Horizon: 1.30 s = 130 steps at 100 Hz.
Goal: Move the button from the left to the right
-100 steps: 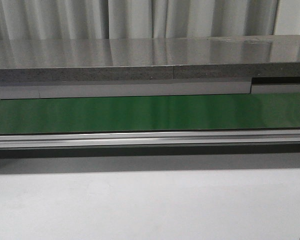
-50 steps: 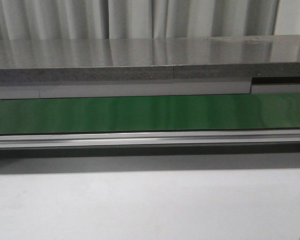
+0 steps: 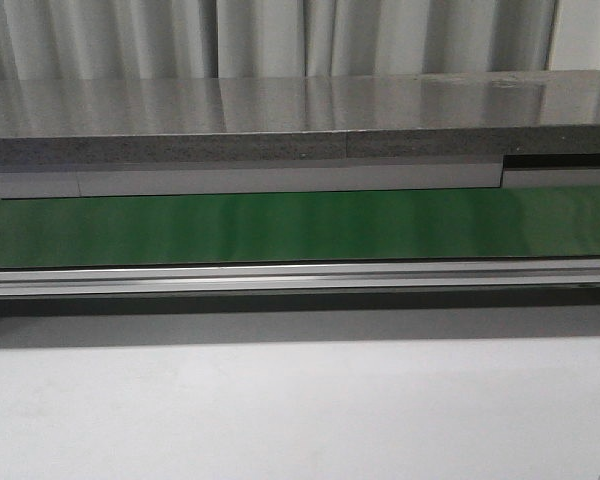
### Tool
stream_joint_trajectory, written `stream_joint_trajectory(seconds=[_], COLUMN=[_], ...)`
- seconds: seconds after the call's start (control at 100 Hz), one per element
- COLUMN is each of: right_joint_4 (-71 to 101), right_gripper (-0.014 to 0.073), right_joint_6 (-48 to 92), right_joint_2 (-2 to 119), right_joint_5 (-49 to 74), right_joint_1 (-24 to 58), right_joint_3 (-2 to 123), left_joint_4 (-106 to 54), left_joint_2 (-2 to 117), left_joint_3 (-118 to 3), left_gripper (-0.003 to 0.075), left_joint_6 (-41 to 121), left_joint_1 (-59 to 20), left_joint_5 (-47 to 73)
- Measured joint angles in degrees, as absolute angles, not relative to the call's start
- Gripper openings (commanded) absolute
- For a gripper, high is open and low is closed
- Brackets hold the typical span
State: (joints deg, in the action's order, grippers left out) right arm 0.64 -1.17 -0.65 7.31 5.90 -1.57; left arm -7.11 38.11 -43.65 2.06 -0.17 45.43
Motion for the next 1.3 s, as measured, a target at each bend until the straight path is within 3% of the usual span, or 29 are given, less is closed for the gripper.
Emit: stream_joint_trajectory(seconds=[0.07,0.19,0.29,0.76,1.3], right_joint_4=[0.64,0.64,0.64,0.64,0.64], right_gripper=[-0.0067,-0.0067,-0.0067,-0.0067,-0.0067], right_joint_6=[-1.17,-1.17,-1.17,-1.17,-1.17], right_joint_2=[-0.65,-0.65,-0.65,-0.65,-0.65], right_joint_5=[7.31,7.31,7.31,7.31,7.31], right_joint_1=[5.90,5.90,5.90,5.90,5.90], right_joint_3=[-1.57,-1.57,-1.57,-1.57,-1.57], left_joint_4=[-6.97,-6.97,-6.97,-1.69,2.53], left_joint_2=[38.11,38.11,38.11,40.72,77.08], left_joint_3=[-43.65,-43.65,-43.65,-45.88,-61.46], left_gripper=[0.0115,0.0388,0.0504,0.0500,0.0500], left_joint_6=[2.06,2.06,2.06,-1.17,-3.29], left_joint_1=[-0.17,-0.17,-0.17,0.93,20.13], left_joint_5=[45.33,45.44,45.79,48.06,44.96])
